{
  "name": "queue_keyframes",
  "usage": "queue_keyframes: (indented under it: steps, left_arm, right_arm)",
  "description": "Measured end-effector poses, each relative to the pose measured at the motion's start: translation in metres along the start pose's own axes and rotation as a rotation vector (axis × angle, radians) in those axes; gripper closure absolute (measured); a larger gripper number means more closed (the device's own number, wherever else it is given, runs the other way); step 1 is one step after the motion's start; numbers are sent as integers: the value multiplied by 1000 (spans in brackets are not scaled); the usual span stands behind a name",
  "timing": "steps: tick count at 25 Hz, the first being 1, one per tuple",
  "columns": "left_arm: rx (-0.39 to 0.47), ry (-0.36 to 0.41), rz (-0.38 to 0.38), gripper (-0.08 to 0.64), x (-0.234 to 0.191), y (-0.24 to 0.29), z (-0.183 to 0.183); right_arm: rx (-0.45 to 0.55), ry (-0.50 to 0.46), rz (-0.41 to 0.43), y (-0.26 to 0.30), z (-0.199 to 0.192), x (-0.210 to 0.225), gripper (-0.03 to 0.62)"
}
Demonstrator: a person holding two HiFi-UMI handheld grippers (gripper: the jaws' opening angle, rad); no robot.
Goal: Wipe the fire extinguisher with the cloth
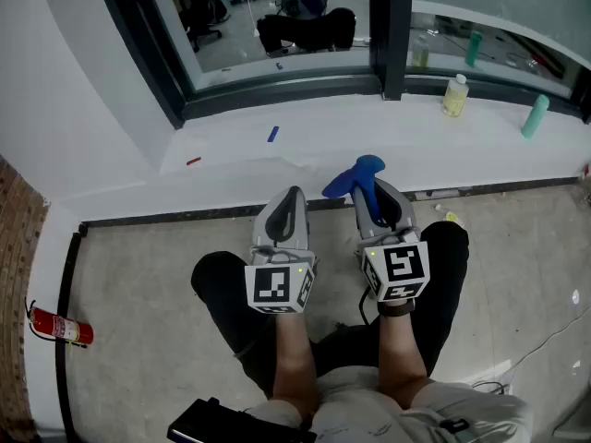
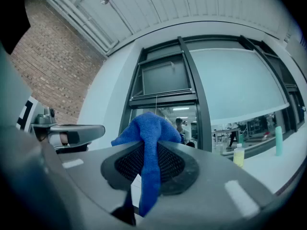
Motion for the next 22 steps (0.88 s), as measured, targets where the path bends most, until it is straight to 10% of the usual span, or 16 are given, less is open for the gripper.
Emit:
queue_keyframes:
  steps: [22]
  left_arm:
    - [-62, -32, -52, 560, 14, 6, -27]
  right_arm:
    - [-11, 13, 32, 0, -11, -2, 517]
Point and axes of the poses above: the fingertips, and each gripper's own axes: y forward along the fingers, x to its right, z out of its top, the point moved 4 cm from there along -y, backward along the fingers, and after that the axes turned 9 degrees about -z, right-handed, at the moved point
